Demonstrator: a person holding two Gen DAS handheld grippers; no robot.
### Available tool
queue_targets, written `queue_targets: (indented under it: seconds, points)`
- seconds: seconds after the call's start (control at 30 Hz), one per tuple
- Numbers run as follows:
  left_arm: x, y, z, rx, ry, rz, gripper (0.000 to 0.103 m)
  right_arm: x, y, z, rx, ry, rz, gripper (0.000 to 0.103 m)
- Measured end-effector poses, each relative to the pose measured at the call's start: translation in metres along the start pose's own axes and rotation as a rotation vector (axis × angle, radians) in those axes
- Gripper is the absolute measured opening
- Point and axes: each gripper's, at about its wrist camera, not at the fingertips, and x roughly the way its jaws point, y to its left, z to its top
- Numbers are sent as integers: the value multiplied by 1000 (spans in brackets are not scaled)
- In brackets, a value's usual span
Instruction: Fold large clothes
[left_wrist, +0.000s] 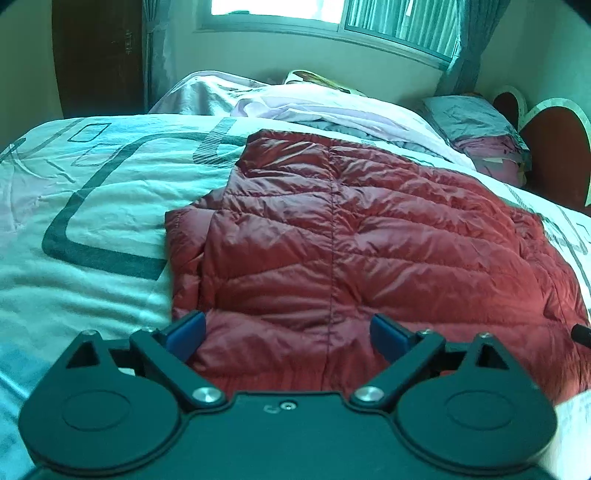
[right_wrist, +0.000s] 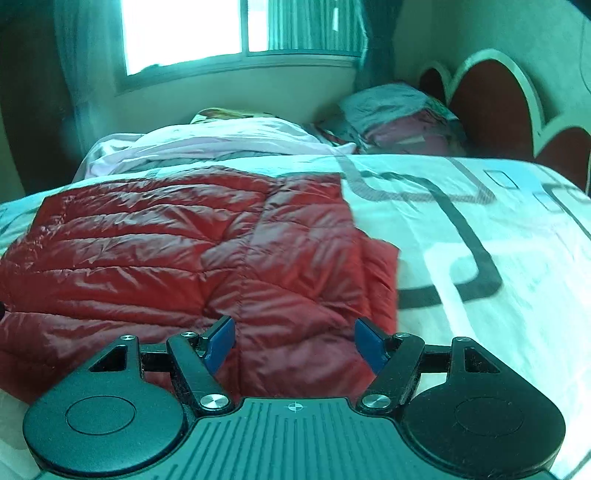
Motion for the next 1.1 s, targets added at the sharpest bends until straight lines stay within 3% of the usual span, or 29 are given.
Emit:
queue_targets:
  seconds: [0.33, 0.4, 0.43, 0.63, 0.77, 0.9, 0.97, 1.03, 1.1]
  points:
    - [-23, 21, -21, -87, 46, -32, 100, -17, -18, -16, 76, 47, 4, 72]
    - [-24, 25, -24, -115, 66, -36, 100, -18, -19, -19, 86, 56, 1, 87]
    - [-25, 27, -26, -140, 76, -42, 100, -19, -19, -20, 85, 54, -4, 94]
    - [-17, 50, -47, -406, 168, -156, 100, -22, -26, -31, 217, 109, 75, 94]
    - [-9, 56, -45, -491, 108, -179, 101, -8, -26, -36, 303, 155, 117, 94]
    - [4, 64, -39, -569, 48, -201, 100, 3, -28, -30, 377, 132, 132, 94]
    - [8, 66, -37, -600, 14, -205, 94, 9, -31, -26, 420, 123, 137, 94]
    - [9, 67, -37, -604, -10, -195, 74, 11, -32, -24, 437, 107, 139, 93]
    - [11, 70, -38, -609, -16, -188, 56, 10, -32, -23, 420, 91, 130, 70]
